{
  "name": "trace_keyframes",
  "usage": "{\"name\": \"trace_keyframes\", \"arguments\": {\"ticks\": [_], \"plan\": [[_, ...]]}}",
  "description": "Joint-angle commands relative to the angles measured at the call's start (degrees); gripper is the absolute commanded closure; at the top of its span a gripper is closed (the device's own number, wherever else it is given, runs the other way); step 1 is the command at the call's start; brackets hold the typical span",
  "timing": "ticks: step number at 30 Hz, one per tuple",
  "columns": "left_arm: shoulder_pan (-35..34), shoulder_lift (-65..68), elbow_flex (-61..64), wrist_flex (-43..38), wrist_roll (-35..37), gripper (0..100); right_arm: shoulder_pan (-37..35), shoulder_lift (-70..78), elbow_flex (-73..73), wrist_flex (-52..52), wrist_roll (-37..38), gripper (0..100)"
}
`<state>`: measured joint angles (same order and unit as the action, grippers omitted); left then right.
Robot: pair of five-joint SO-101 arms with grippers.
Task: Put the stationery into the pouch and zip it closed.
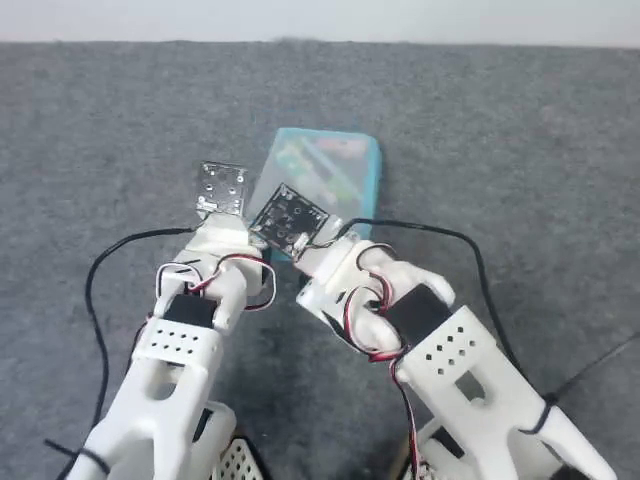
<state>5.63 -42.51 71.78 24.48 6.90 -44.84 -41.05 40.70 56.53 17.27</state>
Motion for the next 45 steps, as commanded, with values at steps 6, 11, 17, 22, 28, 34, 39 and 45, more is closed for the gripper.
{"name": "trace_keyframes", "arguments": {"ticks": [6,11,17,22,28,34,39,45], "plan": [[1.8,-2.9,-0.9,0.6,0.6,99,-4.4,-2.2,2.5,-4.5,-0.4,99.0],[-1.0,-2.8,-1.1,0.4,0.6,99,-6.0,-2.9,5.8,-1.2,-0.1,83.4],[-1.8,-2.9,-1.1,0.6,0.4,99,-3.0,-3.8,5.9,4.6,7.3,66.7],[-2.2,-2.9,-1.7,1.1,0.3,99,2.2,-11.9,7.3,4.9,8.4,67.7],[-1.8,-2.9,-4.7,6.7,-1.8,99,13.1,-18.2,12.7,-0.6,11.7,67.5],[-1.7,-2.9,-5.3,8.2,-2.5,99,13.5,-13.4,20.0,-10.5,17.0,67.2],[-1.7,-2.9,-6.3,9.5,-2.5,99,11.8,-5.0,19.3,-16.0,17.1,60.9],[-1.7,-2.9,-6.2,9.6,-2.5,99,11.0,4.5,15.3,-22.6,17.3,60.8]]}}
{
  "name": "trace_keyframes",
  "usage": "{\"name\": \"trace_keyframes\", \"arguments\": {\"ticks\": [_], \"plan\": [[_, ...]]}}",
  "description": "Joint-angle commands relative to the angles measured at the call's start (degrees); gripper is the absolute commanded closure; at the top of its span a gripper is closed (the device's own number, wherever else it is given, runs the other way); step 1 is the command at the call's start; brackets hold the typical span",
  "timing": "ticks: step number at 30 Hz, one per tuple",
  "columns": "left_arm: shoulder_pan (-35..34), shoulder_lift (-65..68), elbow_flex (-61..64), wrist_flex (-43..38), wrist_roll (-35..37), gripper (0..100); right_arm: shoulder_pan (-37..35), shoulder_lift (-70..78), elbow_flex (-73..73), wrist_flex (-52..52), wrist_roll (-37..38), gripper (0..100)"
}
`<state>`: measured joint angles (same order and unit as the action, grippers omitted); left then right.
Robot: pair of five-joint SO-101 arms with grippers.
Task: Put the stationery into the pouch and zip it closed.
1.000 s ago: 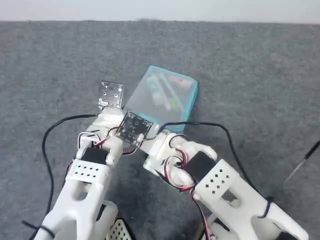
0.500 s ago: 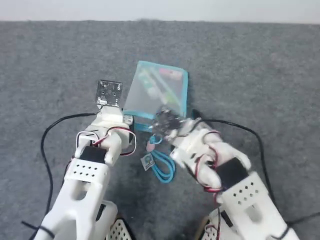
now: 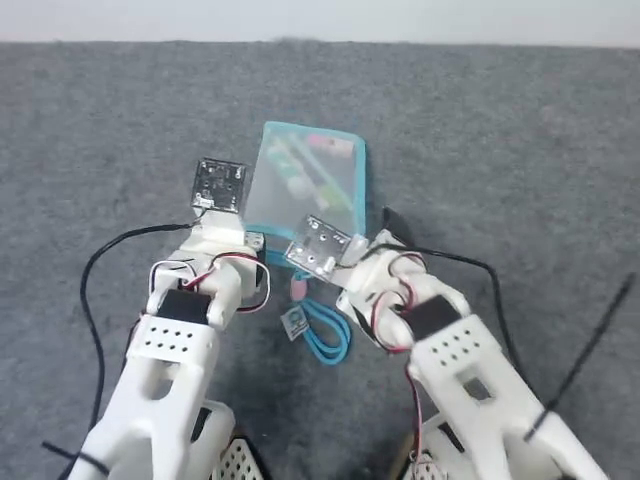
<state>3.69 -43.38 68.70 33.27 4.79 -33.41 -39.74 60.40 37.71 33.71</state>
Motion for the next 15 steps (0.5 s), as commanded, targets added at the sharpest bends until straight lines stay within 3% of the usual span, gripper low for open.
{"name": "trace_keyframes", "arguments": {"ticks": [1,7,11,15], "plan": [[0.3,-2.0,-3.1,0.8,-0.4,99,-0.4,4.4,-4.9,-4.4,1.0,60.8],[0.4,-1.9,-3.3,0.6,-0.4,99,-1.0,6.5,-5.1,-4.7,6.1,60.8],[1.3,-1.9,-3.1,0.9,-0.4,99,-1.1,7.1,-5.0,-13.7,6.2,61.2],[2.4,-1.9,-2.9,1.7,-0.4,99,-1.0,7.1,-4.8,-16.6,7.9,71.4]]}}
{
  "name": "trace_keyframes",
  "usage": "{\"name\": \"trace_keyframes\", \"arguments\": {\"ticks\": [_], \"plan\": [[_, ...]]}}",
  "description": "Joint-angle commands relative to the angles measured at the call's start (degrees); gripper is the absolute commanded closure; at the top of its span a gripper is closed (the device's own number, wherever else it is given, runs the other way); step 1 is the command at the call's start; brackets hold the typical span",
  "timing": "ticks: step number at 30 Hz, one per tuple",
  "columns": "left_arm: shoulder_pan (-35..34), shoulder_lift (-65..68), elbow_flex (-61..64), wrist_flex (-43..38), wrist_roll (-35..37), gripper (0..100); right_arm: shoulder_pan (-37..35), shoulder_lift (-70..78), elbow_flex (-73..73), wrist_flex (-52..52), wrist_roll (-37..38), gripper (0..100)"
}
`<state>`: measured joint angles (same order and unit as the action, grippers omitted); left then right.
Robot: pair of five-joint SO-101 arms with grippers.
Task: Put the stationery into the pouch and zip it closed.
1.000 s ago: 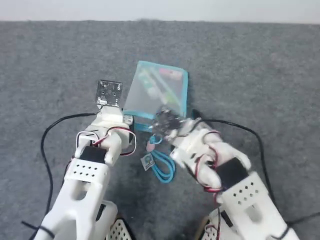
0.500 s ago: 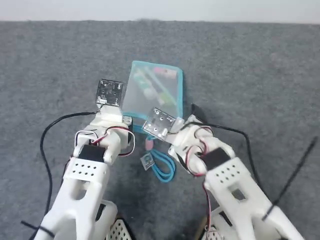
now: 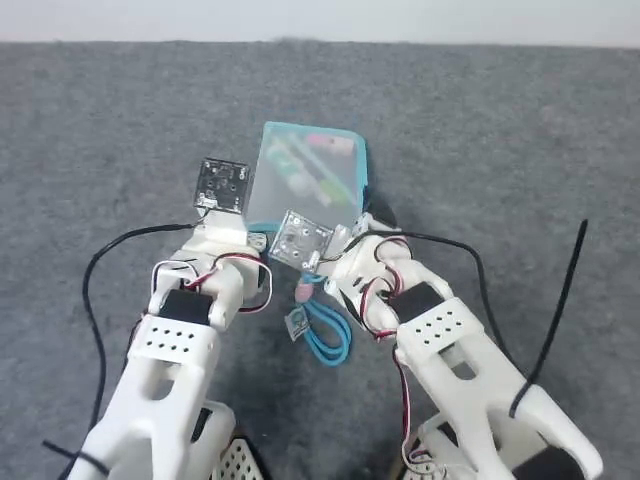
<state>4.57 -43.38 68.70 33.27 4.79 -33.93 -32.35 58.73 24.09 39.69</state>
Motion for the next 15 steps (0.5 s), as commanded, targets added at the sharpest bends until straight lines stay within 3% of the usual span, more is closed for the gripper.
{"name": "trace_keyframes", "arguments": {"ticks": [1,6,13,15], "plan": [[1.5,-2.0,-2.9,1.7,-0.4,99,-0.5,-0.3,-3.2,-2.9,2.4,74.6],[1.5,-2.0,-2.9,1.6,-0.4,99,-0.3,-0.3,-3.5,-3.0,0.7,98.3],[1.6,-2.4,-3.4,1.7,-1.6,99,0.8,-0.8,-4.1,-2.2,0.4,99.3],[1.6,-4.4,-3.2,2.0,-3.3,99,3.1,-0.4,-6.6,0.4,-4.4,99.3]]}}
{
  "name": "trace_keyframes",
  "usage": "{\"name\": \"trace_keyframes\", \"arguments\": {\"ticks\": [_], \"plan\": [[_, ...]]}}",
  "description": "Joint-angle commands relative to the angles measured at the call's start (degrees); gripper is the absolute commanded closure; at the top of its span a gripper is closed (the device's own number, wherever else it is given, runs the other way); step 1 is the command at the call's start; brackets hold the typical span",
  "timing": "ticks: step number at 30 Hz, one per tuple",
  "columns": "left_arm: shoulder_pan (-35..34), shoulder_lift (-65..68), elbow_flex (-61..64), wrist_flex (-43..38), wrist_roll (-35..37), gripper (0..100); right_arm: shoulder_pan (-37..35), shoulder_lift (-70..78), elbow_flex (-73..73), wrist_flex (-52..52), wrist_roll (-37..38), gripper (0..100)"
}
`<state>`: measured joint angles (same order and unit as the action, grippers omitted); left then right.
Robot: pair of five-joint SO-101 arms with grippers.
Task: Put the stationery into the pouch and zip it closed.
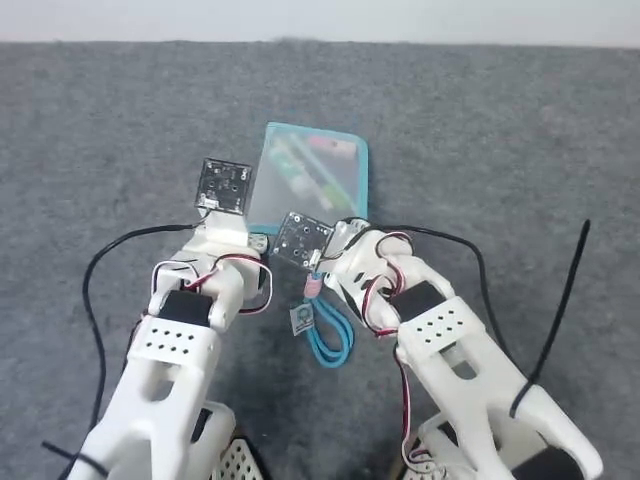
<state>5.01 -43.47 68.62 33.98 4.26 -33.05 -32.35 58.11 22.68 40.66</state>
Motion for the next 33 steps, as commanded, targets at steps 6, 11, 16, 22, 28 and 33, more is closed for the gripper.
{"name": "trace_keyframes", "arguments": {"ticks": [6,11,16,22,28,33], "plan": [[0.6,-23.3,-2.9,12.5,-3.3,97,6.7,-0.3,-18.4,18.4,-16.2,99.3],[0.7,-40.6,2.2,17.0,-4.6,84,6.5,-0.2,-24.5,25.1,-21.9,99.3],[1.8,-49.8,5.0,22.0,-7.5,80,6.5,-0.1,-25.7,25.3,-22.0,99.3],[13.0,-50.5,7.4,22.9,-8.4,80,6.2,6.5,-25.9,22.7,-23.3,99.3],[14.2,-50.5,11.3,18.6,-8.7,80,2.9,9.3,-25.9,22.7,-24.0,99.3],[14.2,-50.4,14.7,14.0,-8.5,80,-0.5,6.3,-25.8,26.9,-24.1,99.3]]}}
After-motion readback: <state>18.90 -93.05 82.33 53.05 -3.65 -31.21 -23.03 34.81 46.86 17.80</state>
